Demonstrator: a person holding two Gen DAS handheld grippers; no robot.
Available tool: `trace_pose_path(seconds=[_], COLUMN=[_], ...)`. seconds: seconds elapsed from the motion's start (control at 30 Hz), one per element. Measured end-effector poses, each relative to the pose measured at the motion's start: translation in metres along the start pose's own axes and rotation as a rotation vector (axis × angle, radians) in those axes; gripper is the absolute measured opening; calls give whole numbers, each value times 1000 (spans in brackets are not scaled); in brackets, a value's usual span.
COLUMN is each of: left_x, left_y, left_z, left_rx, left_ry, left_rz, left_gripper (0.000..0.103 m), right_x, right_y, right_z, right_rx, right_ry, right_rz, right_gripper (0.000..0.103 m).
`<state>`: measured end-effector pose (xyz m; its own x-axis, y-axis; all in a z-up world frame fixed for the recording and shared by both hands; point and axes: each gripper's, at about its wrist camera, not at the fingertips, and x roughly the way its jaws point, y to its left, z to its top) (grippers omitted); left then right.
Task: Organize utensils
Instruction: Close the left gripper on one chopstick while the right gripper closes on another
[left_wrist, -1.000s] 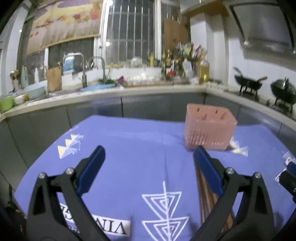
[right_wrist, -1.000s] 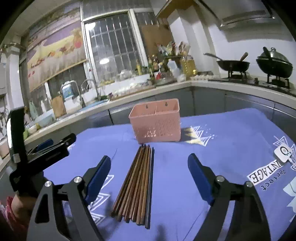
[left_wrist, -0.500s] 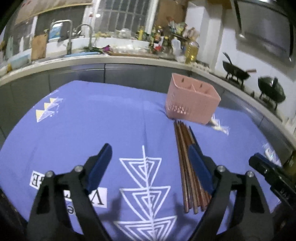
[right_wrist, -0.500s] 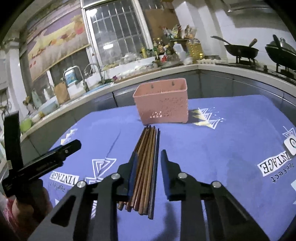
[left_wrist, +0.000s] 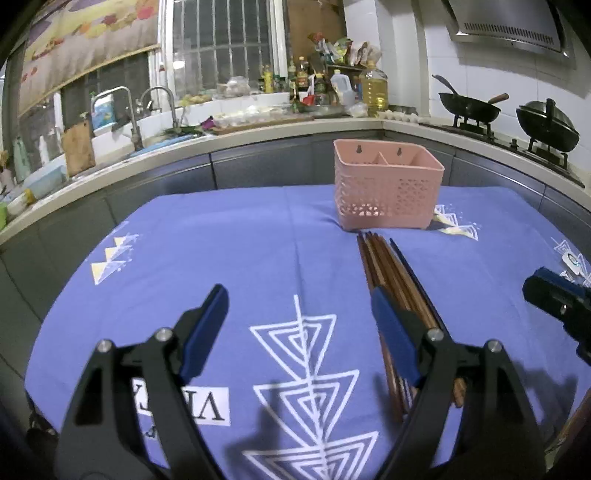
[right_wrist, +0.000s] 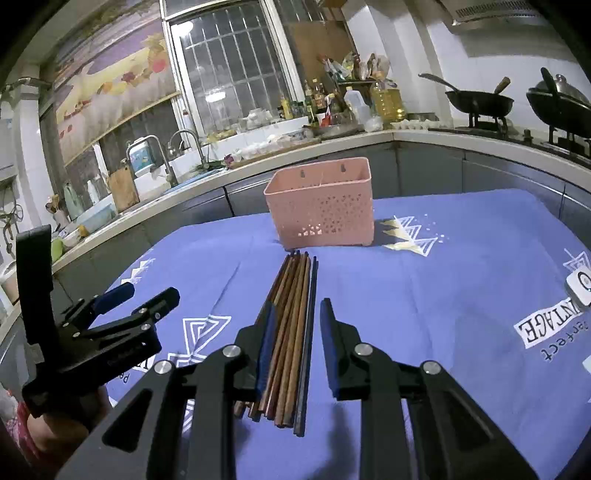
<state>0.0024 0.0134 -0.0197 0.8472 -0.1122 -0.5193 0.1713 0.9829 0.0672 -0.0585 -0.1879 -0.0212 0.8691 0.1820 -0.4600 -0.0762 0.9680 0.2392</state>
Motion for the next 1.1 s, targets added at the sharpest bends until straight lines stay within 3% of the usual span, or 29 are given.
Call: trace_pose_path(seconds=[0.57, 0.67, 0.73, 0.77, 0.83, 0.93, 1.1], left_x=[-8, -7, -1, 7, 18, 28, 38], left_y=[4, 3, 2, 1, -2, -7, -18], left_z=[3, 1, -1, -4, -9, -18, -26], left_rx=[-22, -20, -26, -35, -50, -50, -9], left_ry=[-35, -27, 16, 70, 148, 213, 253], left_rz=[22, 8, -56, -125, -189, -234, -248], left_gripper=[77, 77, 69, 68, 57, 47, 40], right_x=[-4, 3, 16, 24, 38, 48, 58], right_y=[4, 4, 2, 0, -4, -6, -1], right_z=[-1, -3, -10, -14, -21, -30, -42], right_rx=[-12, -27, -23, -14, 6, 5, -56], right_ry=[-4, 32, 99, 139, 216, 274, 332], right_rz=[5, 1, -7, -5, -4, -6, -34], right_gripper=[26, 26, 26, 26, 26, 26, 26])
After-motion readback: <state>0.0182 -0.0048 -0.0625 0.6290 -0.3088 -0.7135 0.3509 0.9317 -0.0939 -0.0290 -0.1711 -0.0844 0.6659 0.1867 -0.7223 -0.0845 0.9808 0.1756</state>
